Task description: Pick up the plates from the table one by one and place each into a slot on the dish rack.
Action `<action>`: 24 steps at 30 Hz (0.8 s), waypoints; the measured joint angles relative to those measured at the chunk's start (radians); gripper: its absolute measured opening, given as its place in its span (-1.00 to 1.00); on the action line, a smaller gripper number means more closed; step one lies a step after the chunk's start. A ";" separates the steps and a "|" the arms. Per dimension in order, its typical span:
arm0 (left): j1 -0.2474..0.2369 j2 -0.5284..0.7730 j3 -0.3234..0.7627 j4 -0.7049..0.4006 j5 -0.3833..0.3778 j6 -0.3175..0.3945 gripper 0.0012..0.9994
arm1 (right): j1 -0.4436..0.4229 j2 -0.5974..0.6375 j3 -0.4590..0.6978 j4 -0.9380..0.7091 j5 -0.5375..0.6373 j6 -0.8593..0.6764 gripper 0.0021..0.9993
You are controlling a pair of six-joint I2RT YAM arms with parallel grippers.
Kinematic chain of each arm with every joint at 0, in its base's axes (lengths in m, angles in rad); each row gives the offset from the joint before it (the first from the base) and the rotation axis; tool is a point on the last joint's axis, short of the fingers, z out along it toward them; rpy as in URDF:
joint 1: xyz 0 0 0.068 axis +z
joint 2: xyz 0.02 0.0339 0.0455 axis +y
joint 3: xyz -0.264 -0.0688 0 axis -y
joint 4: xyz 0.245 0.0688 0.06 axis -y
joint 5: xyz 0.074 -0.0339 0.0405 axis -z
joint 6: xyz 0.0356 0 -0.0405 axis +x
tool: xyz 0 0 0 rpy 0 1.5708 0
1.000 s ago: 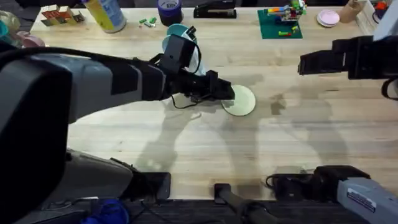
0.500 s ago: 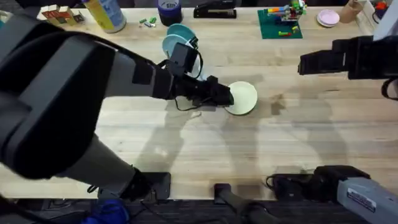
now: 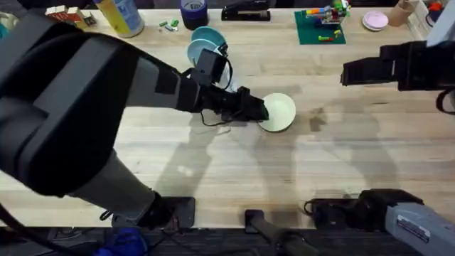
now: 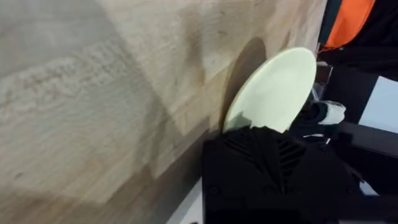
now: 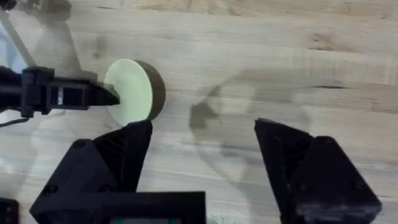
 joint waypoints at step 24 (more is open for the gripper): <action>0.000 0.001 0.000 0.008 0.000 0.000 -0.92 | -0.063 0.296 0.000 0.020 -0.443 -0.062 0.99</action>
